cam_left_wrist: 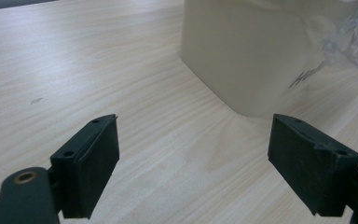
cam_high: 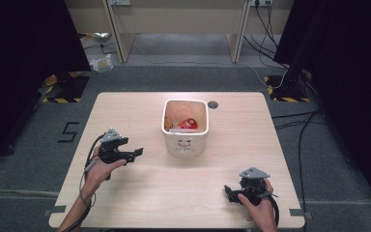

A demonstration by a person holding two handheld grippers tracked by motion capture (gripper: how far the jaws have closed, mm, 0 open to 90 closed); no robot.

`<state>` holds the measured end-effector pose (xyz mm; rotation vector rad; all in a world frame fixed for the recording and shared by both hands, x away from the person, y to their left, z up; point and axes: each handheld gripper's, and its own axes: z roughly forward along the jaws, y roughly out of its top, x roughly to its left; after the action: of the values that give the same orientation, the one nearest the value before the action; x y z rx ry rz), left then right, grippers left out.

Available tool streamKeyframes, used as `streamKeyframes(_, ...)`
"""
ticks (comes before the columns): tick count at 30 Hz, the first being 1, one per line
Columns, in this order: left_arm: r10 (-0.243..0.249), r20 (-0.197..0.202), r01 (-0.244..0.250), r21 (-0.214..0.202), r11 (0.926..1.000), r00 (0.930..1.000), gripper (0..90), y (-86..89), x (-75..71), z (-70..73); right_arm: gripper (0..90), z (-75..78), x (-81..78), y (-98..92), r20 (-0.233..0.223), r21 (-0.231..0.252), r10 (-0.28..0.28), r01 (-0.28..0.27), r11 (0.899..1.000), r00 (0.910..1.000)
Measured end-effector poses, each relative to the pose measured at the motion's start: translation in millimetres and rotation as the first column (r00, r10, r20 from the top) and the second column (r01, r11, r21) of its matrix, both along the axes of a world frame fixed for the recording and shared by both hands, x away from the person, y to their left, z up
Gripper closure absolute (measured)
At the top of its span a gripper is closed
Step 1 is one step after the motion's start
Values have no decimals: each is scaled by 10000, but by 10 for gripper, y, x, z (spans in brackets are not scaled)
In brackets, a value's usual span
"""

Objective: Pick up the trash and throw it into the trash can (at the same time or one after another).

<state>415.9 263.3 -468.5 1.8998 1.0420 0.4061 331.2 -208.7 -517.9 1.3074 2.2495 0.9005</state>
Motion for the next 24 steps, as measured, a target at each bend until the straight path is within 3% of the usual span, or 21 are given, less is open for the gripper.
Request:
streamKeyframes(15, -159, -156, 161, 95, 9998, 9998, 151, -12, -104, -155, 2, 0, 1, -1, 14, -14, 9, -9, 10000, 10000)
streamKeyframes(24, -342, -184, 350, 433, 9984, 9992, 151, -50, -189, -220, 2, 0, 1, -1, 14, -11, 7, -7, 10000, 10000)
